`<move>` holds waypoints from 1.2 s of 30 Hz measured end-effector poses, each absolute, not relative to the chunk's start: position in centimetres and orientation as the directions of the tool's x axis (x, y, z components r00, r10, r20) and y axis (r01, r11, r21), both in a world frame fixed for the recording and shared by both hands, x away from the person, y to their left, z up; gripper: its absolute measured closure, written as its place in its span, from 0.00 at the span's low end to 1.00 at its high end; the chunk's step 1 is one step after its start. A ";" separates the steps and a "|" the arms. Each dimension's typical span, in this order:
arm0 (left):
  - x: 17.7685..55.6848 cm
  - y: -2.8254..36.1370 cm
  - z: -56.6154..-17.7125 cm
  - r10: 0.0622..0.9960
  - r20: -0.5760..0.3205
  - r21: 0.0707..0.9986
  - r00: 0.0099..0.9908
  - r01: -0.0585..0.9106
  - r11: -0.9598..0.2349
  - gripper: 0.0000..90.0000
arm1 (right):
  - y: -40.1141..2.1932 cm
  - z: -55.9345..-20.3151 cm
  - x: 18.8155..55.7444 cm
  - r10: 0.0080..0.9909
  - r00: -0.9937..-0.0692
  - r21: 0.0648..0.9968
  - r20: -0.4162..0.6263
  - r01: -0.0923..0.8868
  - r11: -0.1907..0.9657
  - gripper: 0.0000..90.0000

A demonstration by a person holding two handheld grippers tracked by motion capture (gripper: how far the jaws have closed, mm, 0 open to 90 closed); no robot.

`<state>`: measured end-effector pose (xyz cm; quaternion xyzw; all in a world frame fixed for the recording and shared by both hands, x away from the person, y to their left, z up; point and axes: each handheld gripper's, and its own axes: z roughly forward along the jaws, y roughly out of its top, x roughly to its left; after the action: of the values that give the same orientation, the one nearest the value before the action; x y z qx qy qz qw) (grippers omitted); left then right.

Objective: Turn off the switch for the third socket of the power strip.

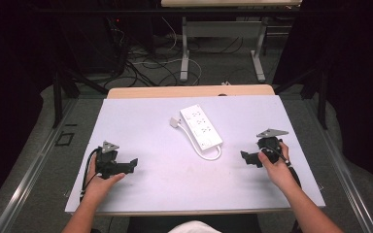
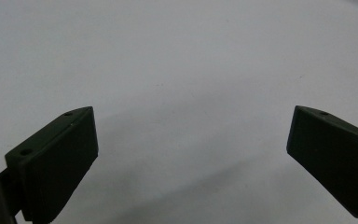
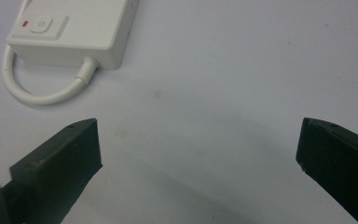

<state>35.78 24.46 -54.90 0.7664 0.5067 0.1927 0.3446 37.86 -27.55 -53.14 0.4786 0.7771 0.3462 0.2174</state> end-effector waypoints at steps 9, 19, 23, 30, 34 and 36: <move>35.8 24.4 -54.9 0.909 -0.056 0.719 0.412 0.649 -0.250 0.02 | -28.6 -54.6 37.2 0.901 -0.433 0.741 -0.003 0.604 0.293 0.00; 35.8 24.4 -54.9 0.908 -0.058 0.722 0.414 0.646 -0.248 0.02 | -29.3 -55.6 36.8 0.908 -0.418 0.736 -0.032 0.605 0.304 0.00; 35.8 24.5 -54.8 0.906 -0.056 0.716 0.420 0.649 -0.257 0.02 | -29.5 -55.9 36.6 0.911 -0.411 0.733 -0.025 0.612 0.296 0.00; 35.8 24.5 -54.9 0.908 -0.052 0.725 0.415 0.642 -0.251 0.02 | -29.5 -56.0 36.5 0.912 -0.410 0.732 -0.018 0.616 0.292 0.00; 35.8 24.5 -54.9 0.908 -0.053 0.725 0.415 0.642 -0.251 0.02 | -29.4 -56.0 36.4 0.909 -0.416 0.733 -0.031 0.608 0.304 0.00; 35.8 24.5 -54.9 0.908 -0.055 0.723 0.415 0.644 -0.251 0.02 | -29.3 -55.9 36.4 0.908 -0.418 0.732 -0.025 0.611 0.301 0.00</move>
<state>35.82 24.54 -54.86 0.7672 0.5056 0.1917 0.3450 36.40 -29.32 -55.91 0.4903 0.7747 0.3301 0.2248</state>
